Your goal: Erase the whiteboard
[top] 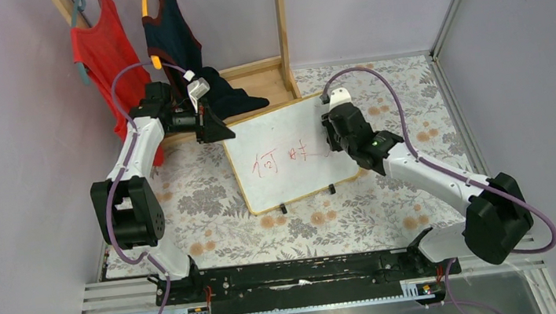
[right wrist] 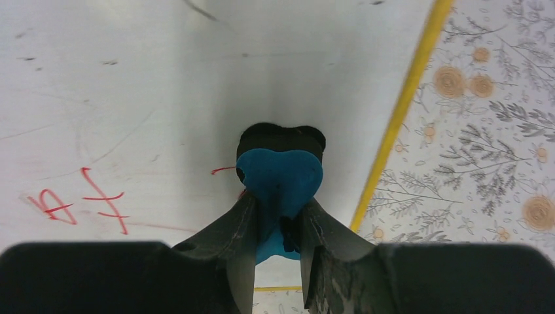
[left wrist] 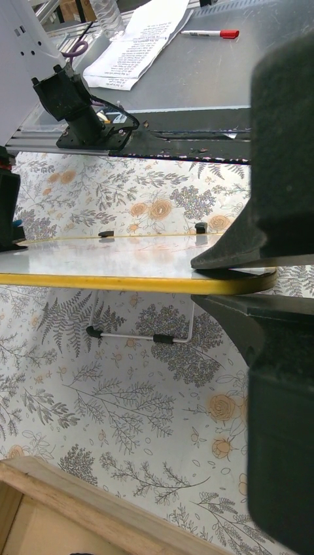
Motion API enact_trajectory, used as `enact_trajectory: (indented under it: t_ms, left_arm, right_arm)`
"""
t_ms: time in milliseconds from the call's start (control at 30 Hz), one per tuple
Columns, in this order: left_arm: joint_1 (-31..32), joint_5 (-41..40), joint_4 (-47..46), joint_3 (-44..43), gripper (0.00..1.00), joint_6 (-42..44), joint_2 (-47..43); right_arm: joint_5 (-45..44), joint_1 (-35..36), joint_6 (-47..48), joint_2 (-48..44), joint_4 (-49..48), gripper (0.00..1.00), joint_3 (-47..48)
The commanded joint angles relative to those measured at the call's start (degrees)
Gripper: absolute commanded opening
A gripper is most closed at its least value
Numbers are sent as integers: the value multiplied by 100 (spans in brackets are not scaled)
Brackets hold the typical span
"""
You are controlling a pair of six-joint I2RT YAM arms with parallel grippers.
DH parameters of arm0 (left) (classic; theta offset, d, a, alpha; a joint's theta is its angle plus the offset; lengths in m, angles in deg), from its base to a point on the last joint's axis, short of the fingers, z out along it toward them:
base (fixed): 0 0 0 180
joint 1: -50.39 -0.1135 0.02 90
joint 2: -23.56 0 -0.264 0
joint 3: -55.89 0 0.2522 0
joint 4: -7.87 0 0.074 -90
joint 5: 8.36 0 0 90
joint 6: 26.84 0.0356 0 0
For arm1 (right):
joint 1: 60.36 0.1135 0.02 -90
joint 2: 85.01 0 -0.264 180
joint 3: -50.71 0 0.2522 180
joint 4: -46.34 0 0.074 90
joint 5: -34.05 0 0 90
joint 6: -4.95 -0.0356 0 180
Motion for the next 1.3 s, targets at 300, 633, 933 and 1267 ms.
enact_trajectory:
  t_ms: [300,633,933,1267]
  left_arm:
    - [-48,-456,53,52,0,403,-16]
    - [-44,-427,53,68,0,399,-7]
    - [-49,-449,75,70,0,424,-52]
    - [-44,-447,229,-3,0,556,18]
  right_arm:
    - [104,-276,38,-114,-101,0,153]
    - [755,163,-246,409,-245,0,801]
    - [224,403,-229,836,-206,0,1132]
    - [-372,-421,-125,263,-118,0,612]
